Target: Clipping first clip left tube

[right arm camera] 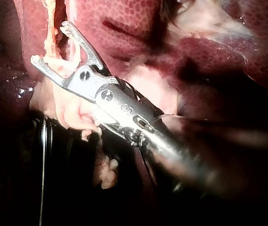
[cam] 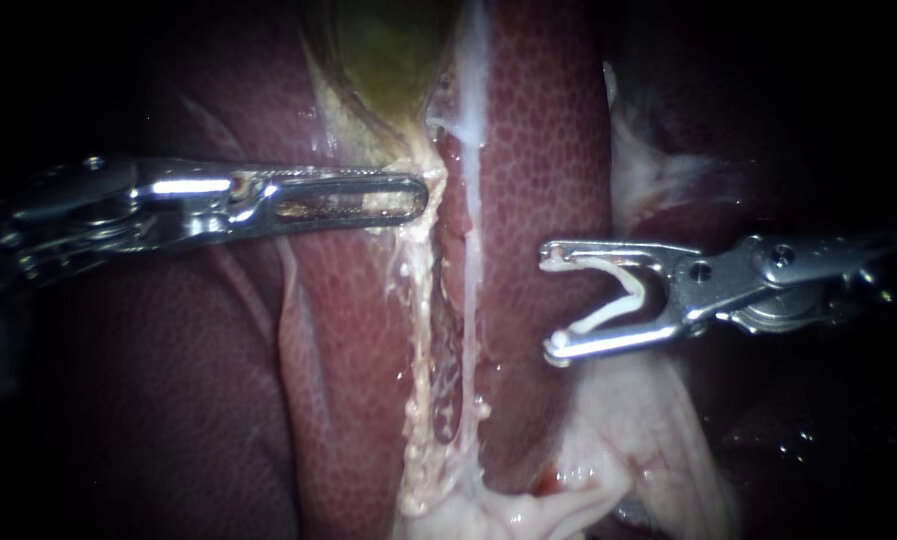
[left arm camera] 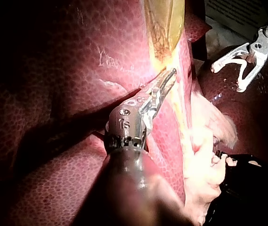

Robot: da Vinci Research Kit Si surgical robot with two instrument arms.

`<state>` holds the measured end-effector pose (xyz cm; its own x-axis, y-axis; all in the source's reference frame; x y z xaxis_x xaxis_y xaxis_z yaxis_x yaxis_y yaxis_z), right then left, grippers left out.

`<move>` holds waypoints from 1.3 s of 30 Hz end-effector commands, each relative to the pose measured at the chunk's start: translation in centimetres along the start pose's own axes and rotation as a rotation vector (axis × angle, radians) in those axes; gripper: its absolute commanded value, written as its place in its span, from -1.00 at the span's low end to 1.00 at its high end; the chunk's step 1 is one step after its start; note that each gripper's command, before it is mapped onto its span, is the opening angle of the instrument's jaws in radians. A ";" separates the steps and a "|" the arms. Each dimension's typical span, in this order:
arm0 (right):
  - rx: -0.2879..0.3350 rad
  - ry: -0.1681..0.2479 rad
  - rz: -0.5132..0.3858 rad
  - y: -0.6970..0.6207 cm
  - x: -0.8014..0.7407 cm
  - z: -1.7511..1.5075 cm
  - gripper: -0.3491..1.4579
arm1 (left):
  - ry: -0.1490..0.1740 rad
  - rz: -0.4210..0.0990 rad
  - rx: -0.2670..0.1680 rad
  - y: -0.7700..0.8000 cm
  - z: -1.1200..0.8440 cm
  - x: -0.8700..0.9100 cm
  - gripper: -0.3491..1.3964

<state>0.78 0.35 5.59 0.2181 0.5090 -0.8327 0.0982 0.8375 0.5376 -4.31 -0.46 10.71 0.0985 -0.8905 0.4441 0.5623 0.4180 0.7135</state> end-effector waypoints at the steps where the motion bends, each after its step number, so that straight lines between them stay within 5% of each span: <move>1: -0.001 0.000 0.000 0.00 0.00 0.00 0.05 | 0.000 0.000 0.000 0.00 0.00 0.00 -1.00; 10: -0.002 0.000 0.000 0.01 0.00 0.02 0.05 | 0.009 -0.014 0.000 -0.05 -0.42 -0.29 -1.00; 15: -0.001 0.000 -0.001 0.01 -0.02 0.06 0.05 | -0.015 -0.029 -0.006 -0.11 -0.72 -0.50 -1.00; 22: 0.005 0.001 -0.006 0.03 -0.09 0.19 0.05 | -0.021 -0.038 -0.007 -0.11 -0.81 -0.53 -1.00; 39: 0.066 -0.046 0.026 0.12 -0.84 1.39 0.05 | -0.019 -0.038 -0.005 -0.09 -0.86 -0.53 -1.00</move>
<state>1.99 -0.28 6.56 0.2664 0.5192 -0.8121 0.1578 0.8077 0.5681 -3.71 -0.18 9.94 0.0613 -0.9020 0.4273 0.5694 0.3833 0.7273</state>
